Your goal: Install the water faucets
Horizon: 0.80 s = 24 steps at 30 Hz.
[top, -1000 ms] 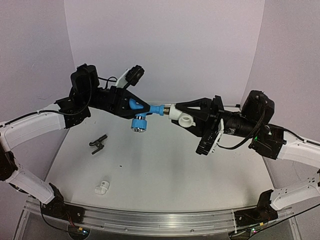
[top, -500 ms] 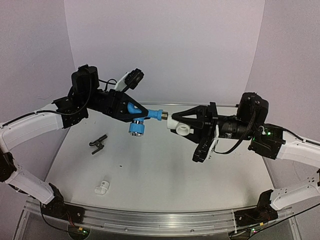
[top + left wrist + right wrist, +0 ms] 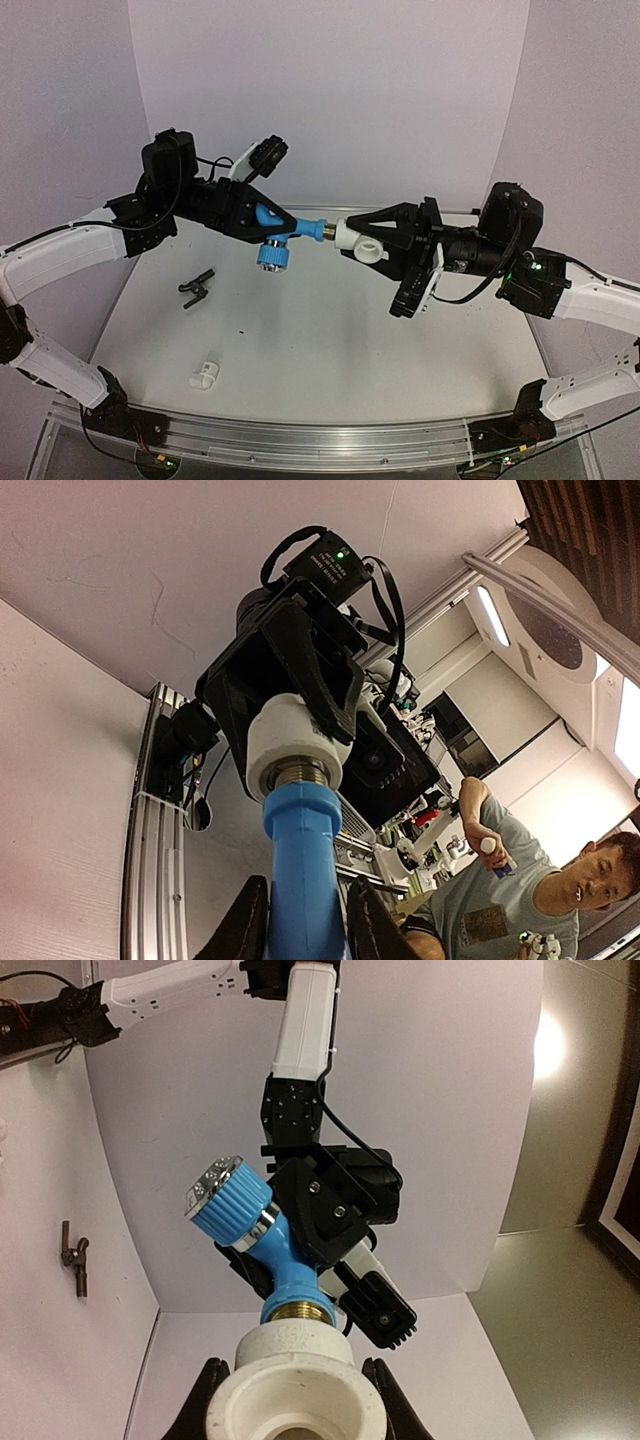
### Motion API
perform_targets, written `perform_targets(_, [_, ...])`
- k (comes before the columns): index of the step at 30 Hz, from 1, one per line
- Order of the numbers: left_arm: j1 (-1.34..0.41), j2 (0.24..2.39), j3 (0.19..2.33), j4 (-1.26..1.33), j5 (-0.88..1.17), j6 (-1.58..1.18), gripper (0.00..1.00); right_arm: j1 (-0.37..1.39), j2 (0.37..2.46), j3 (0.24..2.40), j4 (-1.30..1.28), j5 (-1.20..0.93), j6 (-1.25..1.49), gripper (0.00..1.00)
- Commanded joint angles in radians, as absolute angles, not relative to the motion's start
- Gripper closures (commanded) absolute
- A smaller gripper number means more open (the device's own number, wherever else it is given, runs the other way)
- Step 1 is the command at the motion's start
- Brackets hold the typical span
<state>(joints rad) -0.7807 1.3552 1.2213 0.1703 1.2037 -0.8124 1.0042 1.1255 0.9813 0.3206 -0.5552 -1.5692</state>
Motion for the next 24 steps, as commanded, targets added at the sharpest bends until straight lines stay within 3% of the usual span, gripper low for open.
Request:
perform_targets(1, [-0.787,1.328,1.228,0.231,1.22,-0.826,1.0,1.01,1.117,1.005,0.405,-0.546,-1.543,1.0])
perform_targets(24, [-0.793,1.336,1.256,0.143,1.148,-0.764,1.0,1.011,1.132,1.029,0.301,-0.604,-1.589,1.0])
